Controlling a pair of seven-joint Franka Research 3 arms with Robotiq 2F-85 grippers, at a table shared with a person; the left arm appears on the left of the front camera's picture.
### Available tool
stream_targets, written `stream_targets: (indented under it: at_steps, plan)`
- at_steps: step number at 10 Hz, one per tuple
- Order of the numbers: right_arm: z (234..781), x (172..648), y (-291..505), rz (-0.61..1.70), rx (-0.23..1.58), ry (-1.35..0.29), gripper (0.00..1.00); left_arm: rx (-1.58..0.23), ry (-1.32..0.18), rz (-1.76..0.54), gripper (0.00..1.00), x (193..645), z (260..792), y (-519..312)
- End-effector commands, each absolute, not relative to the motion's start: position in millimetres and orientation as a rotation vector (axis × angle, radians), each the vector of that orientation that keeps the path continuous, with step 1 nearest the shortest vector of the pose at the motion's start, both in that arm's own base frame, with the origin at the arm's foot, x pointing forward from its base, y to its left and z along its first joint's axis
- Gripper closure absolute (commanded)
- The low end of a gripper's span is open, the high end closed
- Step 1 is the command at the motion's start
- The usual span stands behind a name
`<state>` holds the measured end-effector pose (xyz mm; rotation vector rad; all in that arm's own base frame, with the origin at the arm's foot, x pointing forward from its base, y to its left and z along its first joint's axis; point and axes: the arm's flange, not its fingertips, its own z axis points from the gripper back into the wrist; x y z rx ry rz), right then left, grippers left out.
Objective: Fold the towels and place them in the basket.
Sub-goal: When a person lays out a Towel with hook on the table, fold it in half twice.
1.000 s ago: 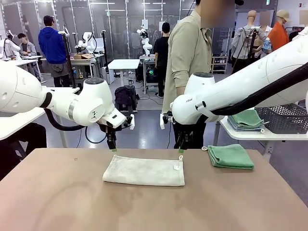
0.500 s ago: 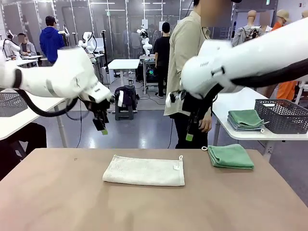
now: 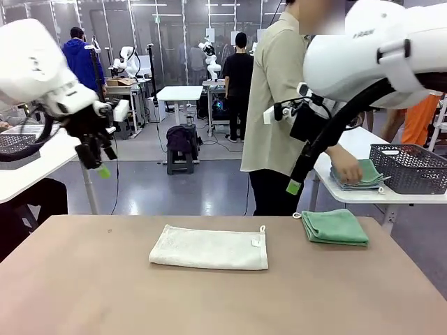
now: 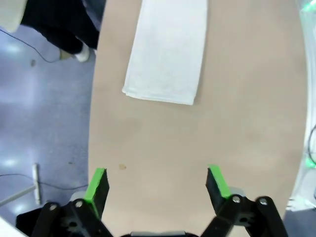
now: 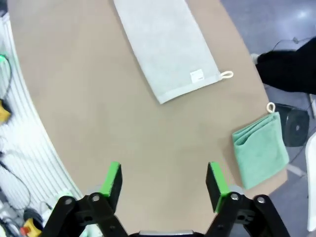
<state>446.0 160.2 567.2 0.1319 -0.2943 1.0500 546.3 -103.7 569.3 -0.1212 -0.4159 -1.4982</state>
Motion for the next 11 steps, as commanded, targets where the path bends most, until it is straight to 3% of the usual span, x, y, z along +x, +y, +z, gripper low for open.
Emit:
stream_targets:
  at_steps: [1, 3, 7, 11]
  plan:
    - [552, 431, 156, 0.894, 0.229, -0.291, 0.01, -0.215, -0.483, -1.508, 0.00, 521, 562, -70]
    - [538, 440, 142, 0.669, 0.399, -0.219, 0.01, -0.284, -0.551, -1.490, 0.00, 519, 558, -39]
    - [493, 476, 129, 0.470, 0.630, -0.112, 0.01, -0.376, -0.641, -1.420, 0.00, 525, 546, -7]
    - [475, 455, 136, 0.204, 0.608, -0.327, 0.01, -0.428, -0.680, -1.388, 0.00, 532, 534, 2]
